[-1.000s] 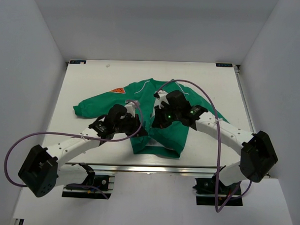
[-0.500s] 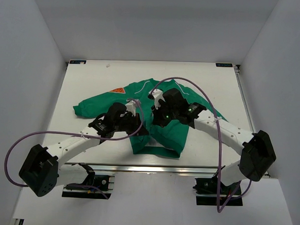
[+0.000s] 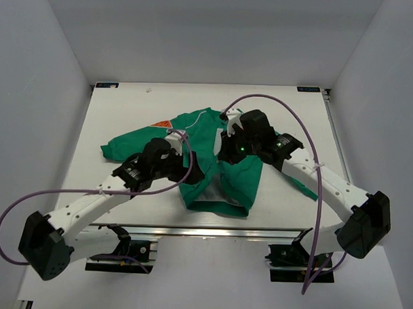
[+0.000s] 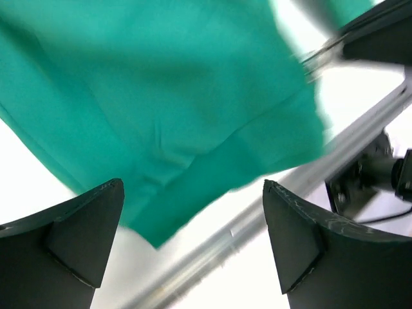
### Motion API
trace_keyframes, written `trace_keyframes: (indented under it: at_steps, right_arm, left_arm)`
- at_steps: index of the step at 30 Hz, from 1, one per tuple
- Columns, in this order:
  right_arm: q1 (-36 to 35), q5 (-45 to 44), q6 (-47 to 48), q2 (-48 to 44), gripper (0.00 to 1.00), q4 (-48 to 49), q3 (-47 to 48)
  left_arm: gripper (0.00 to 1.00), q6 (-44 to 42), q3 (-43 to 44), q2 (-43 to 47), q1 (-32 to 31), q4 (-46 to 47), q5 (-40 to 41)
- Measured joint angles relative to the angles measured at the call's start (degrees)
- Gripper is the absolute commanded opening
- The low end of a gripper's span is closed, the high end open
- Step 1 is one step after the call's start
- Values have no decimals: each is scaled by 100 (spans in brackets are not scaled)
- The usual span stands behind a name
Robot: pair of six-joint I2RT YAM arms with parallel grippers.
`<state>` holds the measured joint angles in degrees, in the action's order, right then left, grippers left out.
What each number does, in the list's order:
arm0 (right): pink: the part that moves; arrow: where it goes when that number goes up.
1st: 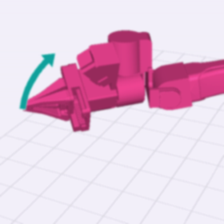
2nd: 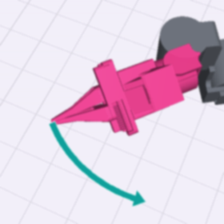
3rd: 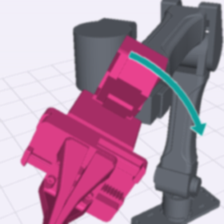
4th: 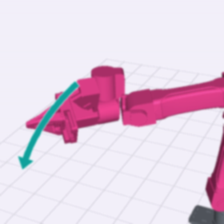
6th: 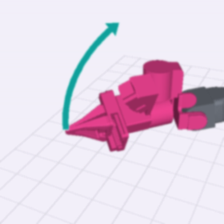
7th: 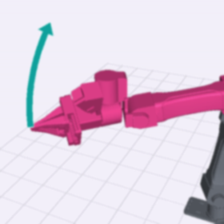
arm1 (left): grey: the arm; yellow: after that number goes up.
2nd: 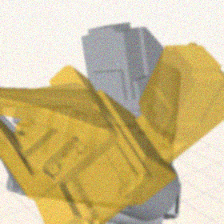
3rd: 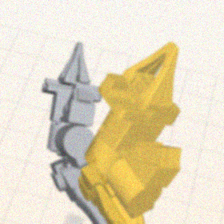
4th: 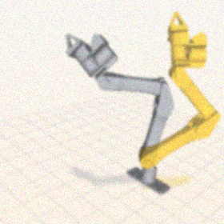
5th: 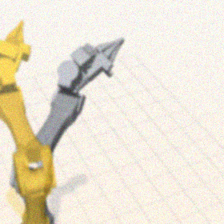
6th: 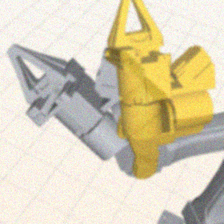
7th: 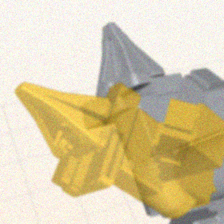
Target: Zip up the jacket
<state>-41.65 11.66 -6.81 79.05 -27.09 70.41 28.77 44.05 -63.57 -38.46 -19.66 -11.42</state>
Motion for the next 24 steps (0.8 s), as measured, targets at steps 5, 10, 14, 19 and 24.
trace_keyframes:
  at_steps: [5,10,14,19,24]
  right_arm:
    - [66,249,-177,81,0,-376,372]
    - [520,726,-339,564,0,-717,1248]
    - [835,1060,-428,859,0,-999,1650]
    - [881,1285,-503,883,0,-1279,1681]
    - [984,1447,-584,883,0,-1349,1681]
  left_arm:
    - [98,-863,192,763,-330,396,599]
    - [98,-2061,796,588,-1436,479,1609]
    - [98,-2857,1145,304,-1773,459,2264]
    - [98,-3646,1305,-52,-1961,474,2767]
    - [98,-4085,1346,-509,-2094,527,2747]
